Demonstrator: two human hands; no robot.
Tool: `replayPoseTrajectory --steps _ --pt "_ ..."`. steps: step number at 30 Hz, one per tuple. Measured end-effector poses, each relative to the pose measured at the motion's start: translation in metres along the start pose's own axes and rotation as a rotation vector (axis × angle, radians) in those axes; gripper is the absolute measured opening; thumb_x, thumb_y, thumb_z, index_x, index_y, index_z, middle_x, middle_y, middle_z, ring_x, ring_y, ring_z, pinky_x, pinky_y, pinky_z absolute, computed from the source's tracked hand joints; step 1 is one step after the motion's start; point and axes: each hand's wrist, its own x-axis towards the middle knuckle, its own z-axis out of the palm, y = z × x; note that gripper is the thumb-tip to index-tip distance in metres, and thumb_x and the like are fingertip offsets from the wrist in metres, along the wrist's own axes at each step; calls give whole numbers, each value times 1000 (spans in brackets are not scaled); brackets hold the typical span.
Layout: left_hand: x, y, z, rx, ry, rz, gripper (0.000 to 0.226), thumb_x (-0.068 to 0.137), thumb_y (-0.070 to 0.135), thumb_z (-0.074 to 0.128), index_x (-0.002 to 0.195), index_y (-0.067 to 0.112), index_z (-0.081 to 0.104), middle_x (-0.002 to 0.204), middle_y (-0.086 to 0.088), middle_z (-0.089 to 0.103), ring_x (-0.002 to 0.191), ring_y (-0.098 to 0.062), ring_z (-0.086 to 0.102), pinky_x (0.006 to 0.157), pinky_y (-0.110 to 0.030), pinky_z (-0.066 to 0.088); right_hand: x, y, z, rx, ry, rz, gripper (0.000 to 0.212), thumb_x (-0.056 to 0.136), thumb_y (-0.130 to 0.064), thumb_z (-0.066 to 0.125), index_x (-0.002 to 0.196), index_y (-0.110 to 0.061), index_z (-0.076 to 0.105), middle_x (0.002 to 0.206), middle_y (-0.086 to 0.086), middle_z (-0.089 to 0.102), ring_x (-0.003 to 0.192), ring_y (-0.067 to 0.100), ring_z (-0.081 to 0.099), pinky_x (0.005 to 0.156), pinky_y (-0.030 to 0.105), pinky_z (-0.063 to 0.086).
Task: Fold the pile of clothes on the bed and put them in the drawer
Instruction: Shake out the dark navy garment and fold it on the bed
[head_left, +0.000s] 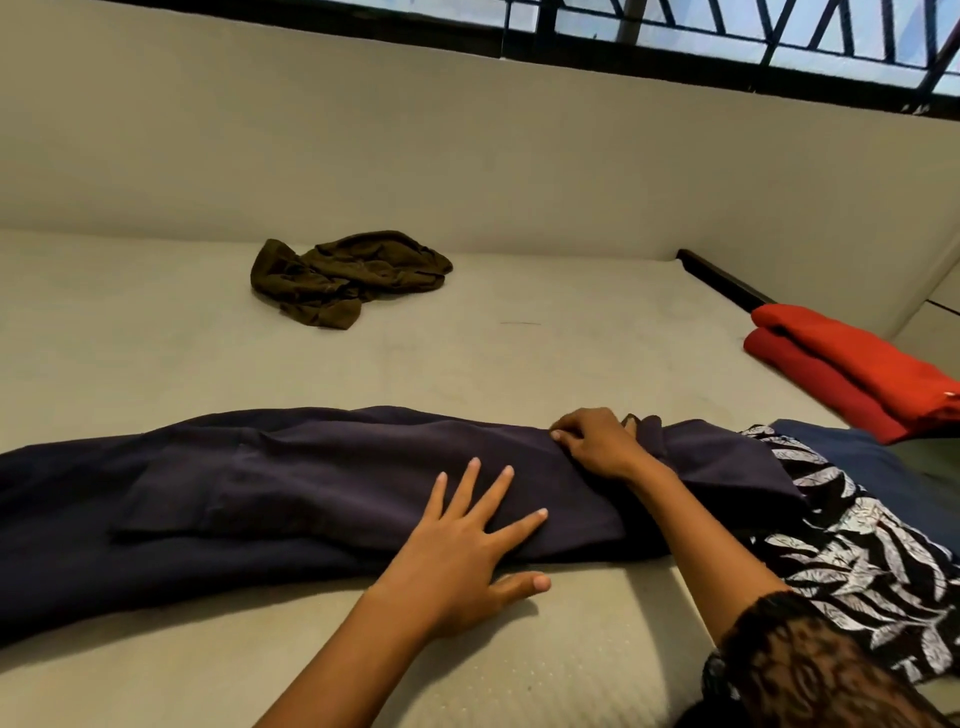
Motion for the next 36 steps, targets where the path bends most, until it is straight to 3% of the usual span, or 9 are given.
replayPoseTrajectory --steps 5,11,13,17,21,26,29,33,36 --pt "6 6 2 -14 -52 36 90 56 78 -6 141 50 -13 147 8 -33 133 -24 -37 106 -46 -23 4 3 -9 121 229 4 12 90 -26 61 88 -20 71 110 0 66 107 21 56 98 42 37" --pt "2 4 8 -4 -121 51 66 87 70 23 140 53 -14 152 14 -25 137 -18 -31 112 -47 -19 28 -9 -24 -80 582 -26 20 93 -8 49 98 -11 68 103 7 58 73 24 51 82 31 33" --pt "3 1 8 -31 -128 63 64 89 69 24 140 54 -12 152 16 -23 134 -14 -32 112 -44 -19 38 -12 -20 -128 529 -51 22 91 0 46 100 -6 65 105 10 57 70 25 49 82 31 35" --pt "6 -1 6 -82 -174 74 64 87 70 24 139 55 -10 153 16 -20 134 -10 -29 112 -43 -18 43 -13 -8 -118 259 -1 30 90 2 41 108 -6 64 113 11 62 97 31 59 86 34 43" --pt "7 -1 1 -105 -212 62 65 86 70 26 141 53 -7 154 15 -18 140 -15 -24 114 -47 -16 36 -8 -24 -23 360 87 33 93 -23 55 124 -10 54 120 9 61 111 29 55 89 35 40" --pt "5 0 -2 -149 -142 9 67 89 66 27 146 45 -2 156 11 -12 142 -13 -18 115 -43 -14 -4 17 -24 -250 107 332 86 79 -61 60 138 -3 34 145 17 33 135 34 27 109 49 21" --pt "1 -2 -5 -122 -69 -76 68 91 64 22 148 36 -2 157 7 -12 142 -15 -18 115 -42 -13 -25 30 -16 -274 23 417 106 78 -62 61 145 4 13 152 22 16 142 37 11 114 50 7" --pt "-14 -19 -6 -71 27 -201 84 78 75 -5 149 31 -1 157 3 -13 143 -20 -19 114 -44 -13 -43 39 -15 -171 154 408 61 98 -37 40 139 6 29 146 23 32 140 36 21 116 48 7" --pt "-38 -38 -7 -94 100 -306 132 35 84 -37 149 31 0 157 2 -15 142 -22 -20 112 -44 -14 -51 18 -33 538 354 394 41 102 -31 31 124 -2 49 125 17 54 121 35 45 107 44 29"
